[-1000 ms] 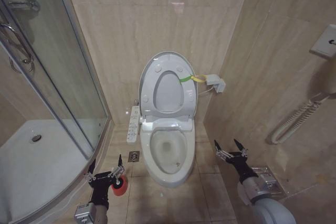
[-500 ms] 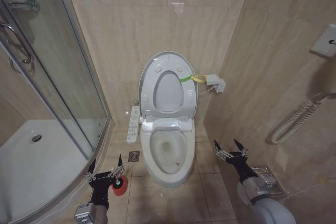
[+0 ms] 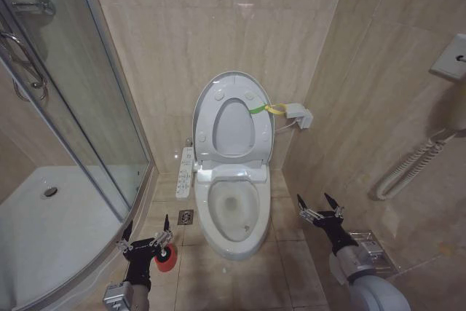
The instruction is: Open the toilet lid, clean the toilet bowl with a toilet brush, close the toilet lid, and flush.
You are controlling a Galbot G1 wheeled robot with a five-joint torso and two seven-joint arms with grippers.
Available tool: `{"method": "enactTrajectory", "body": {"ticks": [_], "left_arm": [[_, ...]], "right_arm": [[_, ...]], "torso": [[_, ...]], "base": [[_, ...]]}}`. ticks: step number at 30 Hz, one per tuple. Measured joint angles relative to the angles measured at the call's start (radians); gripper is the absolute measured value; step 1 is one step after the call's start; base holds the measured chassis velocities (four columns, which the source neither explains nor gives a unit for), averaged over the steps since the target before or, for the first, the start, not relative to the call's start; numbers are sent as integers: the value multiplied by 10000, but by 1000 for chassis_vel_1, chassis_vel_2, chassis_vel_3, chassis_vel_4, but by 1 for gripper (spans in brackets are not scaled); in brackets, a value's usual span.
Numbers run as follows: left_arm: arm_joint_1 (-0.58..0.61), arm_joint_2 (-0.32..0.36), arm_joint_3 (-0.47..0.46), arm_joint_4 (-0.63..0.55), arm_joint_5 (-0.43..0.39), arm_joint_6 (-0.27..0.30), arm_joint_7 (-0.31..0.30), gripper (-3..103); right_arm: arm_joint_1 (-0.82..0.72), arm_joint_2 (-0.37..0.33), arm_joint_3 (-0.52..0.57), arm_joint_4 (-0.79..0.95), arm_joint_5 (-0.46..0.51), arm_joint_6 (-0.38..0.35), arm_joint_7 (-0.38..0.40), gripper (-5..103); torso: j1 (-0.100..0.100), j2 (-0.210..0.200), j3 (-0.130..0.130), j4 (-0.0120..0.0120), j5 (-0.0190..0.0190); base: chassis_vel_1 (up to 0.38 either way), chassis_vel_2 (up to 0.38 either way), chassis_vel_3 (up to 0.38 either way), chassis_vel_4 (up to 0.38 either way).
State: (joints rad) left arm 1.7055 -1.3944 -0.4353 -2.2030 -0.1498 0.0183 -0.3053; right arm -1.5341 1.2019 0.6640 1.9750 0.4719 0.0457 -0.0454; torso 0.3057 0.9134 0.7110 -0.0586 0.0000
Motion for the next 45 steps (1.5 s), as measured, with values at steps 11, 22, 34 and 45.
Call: {"method": "enactTrajectory", "body": {"ticks": [11, 22, 34, 45], "left_arm": [[1, 0, 0, 0, 0, 0, 0, 100], [0, 0, 0, 0, 0, 0, 0, 100], [1, 0, 0, 0, 0, 0, 0, 100], [0, 0, 0, 0, 0, 0, 1, 100]], "right_arm": [[0, 0, 0, -1, 1, 0, 0, 100], [0, 0, 0, -1, 1, 0, 0, 100], [0, 0, 0, -1, 1, 0, 0, 100], [0, 0, 0, -1, 2, 0, 0, 100]], "torso": [[0, 0, 0, 0, 0], [0, 0, 0, 0, 0], [0, 0, 0, 0, 0], [0, 0, 0, 0, 0]], "base": [[0, 0, 0, 0], [0, 0, 0, 0], [0, 0, 0, 0], [0, 0, 0, 0]]}}
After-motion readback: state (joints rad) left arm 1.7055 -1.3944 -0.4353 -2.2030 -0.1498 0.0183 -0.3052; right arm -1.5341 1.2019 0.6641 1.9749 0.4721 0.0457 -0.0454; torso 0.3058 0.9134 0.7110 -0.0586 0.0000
